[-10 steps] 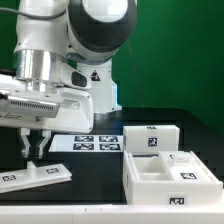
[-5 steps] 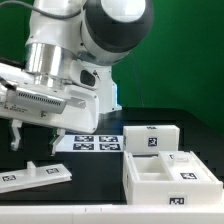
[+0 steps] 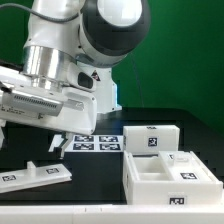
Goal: Assemble cabinet
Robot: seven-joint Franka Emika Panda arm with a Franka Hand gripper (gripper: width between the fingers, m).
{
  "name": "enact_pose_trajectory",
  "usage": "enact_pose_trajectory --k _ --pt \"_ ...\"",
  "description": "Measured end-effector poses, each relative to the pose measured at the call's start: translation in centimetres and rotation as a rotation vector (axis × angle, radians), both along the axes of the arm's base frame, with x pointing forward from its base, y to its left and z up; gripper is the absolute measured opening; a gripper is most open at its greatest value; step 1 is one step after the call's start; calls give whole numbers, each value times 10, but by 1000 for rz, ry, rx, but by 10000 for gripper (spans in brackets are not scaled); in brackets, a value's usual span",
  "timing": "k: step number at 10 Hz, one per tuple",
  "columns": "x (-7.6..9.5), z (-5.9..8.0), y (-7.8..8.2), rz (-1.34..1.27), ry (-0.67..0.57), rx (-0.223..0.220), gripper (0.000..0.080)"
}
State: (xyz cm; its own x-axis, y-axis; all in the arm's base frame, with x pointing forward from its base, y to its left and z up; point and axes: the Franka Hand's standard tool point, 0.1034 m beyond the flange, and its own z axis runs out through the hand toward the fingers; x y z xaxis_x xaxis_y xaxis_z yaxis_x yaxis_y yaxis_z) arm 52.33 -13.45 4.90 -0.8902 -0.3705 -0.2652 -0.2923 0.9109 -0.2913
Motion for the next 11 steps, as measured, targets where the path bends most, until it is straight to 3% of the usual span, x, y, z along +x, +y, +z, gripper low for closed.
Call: enact_pose_trajectory --k 2,11 --pt "-3 -2 -2 -53 -6 17 798" --pt "-4 -2 -4 -32 0 8 796"
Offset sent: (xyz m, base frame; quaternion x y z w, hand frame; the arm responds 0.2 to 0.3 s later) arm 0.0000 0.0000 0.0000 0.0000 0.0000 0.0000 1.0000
